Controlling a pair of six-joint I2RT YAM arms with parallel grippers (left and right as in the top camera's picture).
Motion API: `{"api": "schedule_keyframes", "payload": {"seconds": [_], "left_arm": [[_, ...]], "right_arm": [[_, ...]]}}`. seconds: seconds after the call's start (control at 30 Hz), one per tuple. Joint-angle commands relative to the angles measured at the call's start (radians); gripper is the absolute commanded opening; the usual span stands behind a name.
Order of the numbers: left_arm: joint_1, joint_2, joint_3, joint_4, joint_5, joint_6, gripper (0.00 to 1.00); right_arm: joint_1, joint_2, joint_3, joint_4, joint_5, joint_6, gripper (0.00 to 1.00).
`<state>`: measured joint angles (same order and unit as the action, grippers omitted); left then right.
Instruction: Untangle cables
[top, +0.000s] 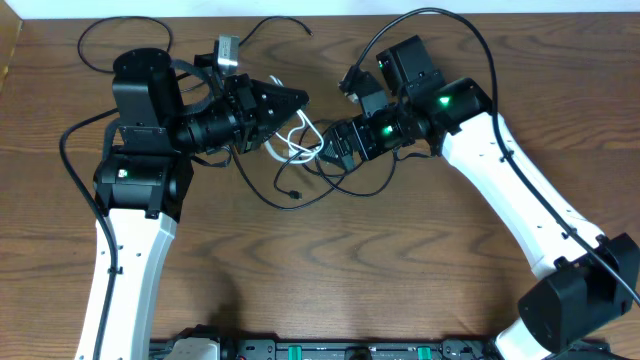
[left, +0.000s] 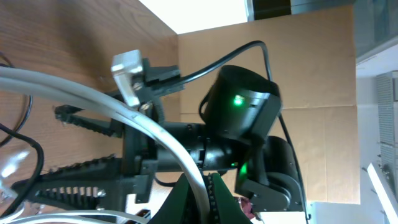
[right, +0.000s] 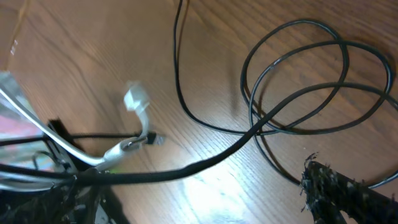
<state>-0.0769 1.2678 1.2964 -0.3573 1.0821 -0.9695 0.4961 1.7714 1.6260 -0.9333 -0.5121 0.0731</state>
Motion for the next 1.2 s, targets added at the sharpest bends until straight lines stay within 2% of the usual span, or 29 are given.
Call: {"api": "schedule_keyframes", "payload": {"seconds": [0.0,0.17,0.4,0.57,0.8,0.93,0.97,1.03,1.07,1.17], "left_arm": [[-0.003,-0.01,0.011,0.008,0.029,-0.029,0.08],[-0.003,-0.01,0.011,0.008,0.03,-0.086,0.08],[-0.003,-0.01,0.011,0.008,0.037,-0.111,0.08],[-0.003,-0.01,0.011,0.008,0.036,-0.113,0.08],[-0.003,-0.01,0.011,0.008,0.036,-0.119,0.08],[-0.003,-0.01,0.011,0.008,0.036,-0.178,0.08],[-0.003,-0.01,0.011,0.008,0.036,-0.181,0.08],[-0.003,-0.01,0.011,0.008,0.036,-0.181,0.08],[-0.003,-0.01,0.011,0.008,0.036,-0.181,0.08],[-0.003,-0.01,0.011,0.008,0.036,-0.181,0.08]], "right_arm": [[0.003,0.01,-0.004,-0.004,-0.01,-0.133,0.99],[0.005,0.015,-0.004,0.029,-0.01,-0.2,0.96],[0.008,0.043,-0.004,0.091,0.095,-0.232,0.75],[0.008,0.053,-0.004,0.118,0.091,-0.232,0.57],[0.009,0.053,-0.004,0.152,0.09,-0.231,0.55],[0.012,0.053,-0.004,0.192,0.029,-0.193,0.49],[0.013,0.053,-0.004,0.201,0.023,-0.184,0.43],[0.016,0.053,-0.004,0.219,0.034,-0.166,0.26],[0.018,0.053,-0.004,0.225,0.036,-0.163,0.23],[0.02,0.053,-0.004,0.246,0.035,-0.135,0.01]]}}
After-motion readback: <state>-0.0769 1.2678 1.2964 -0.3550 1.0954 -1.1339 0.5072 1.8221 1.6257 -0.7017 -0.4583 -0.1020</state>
